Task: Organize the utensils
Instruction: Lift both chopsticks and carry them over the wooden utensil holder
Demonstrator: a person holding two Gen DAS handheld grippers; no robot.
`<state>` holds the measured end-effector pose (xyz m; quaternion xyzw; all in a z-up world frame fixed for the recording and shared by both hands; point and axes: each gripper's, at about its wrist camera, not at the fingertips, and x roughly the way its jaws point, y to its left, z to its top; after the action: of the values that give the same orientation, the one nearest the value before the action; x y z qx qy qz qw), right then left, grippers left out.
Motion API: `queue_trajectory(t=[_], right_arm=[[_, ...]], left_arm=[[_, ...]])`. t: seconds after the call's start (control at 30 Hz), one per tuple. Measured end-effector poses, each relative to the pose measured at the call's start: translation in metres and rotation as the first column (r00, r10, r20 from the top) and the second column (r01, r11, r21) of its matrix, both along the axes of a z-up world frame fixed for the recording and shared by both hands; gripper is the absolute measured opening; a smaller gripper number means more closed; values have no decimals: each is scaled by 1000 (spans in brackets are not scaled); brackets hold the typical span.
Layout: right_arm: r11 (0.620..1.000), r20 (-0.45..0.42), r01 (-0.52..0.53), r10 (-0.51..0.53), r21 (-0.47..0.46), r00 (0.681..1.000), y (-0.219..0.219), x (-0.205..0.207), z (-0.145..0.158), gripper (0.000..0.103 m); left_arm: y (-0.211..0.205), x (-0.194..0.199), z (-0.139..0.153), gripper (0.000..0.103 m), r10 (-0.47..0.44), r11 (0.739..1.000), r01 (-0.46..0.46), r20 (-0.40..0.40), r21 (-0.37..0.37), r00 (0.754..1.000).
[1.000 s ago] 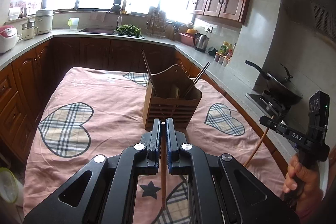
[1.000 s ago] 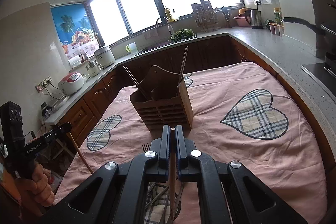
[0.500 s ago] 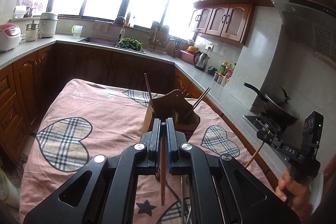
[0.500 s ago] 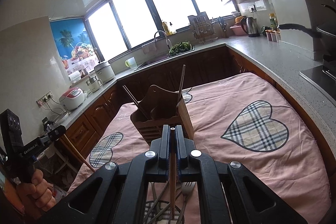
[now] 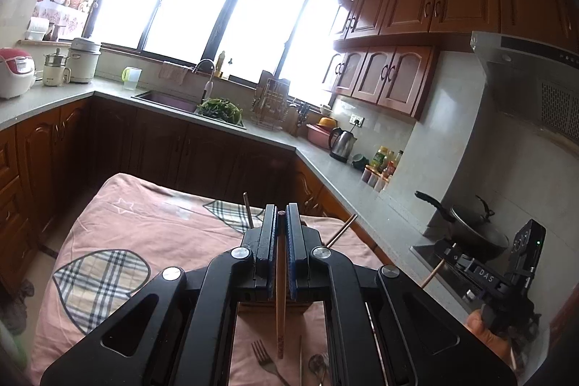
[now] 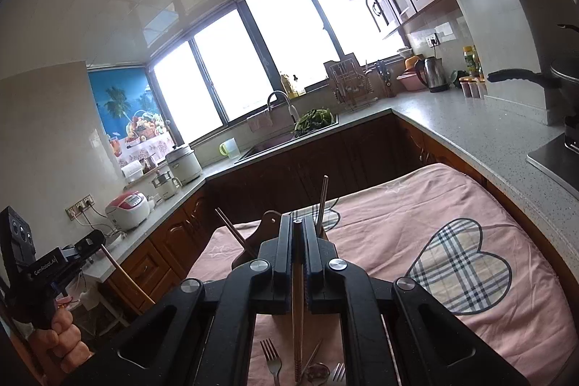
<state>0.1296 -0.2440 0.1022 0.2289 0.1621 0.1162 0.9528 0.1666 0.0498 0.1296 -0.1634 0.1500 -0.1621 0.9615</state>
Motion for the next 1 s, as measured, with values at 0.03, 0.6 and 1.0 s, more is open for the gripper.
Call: queue_trajectory(t=[0.03,0.6,1.0], right_arm=[[1000,9,4,-4,4,1000,-1,3,3,4],[996,116,59,-66,64,991,-9,66,33,4],[995,72,90,-94,51,993,0,117,-4,4]], left_arm=[[1,3,2,4,4,1000,-4,7,-6,1000],[7,66,18,4,110,989,-102,69,-103,992],[-2,131,-21,4,159,981,-158,2,-115,987]])
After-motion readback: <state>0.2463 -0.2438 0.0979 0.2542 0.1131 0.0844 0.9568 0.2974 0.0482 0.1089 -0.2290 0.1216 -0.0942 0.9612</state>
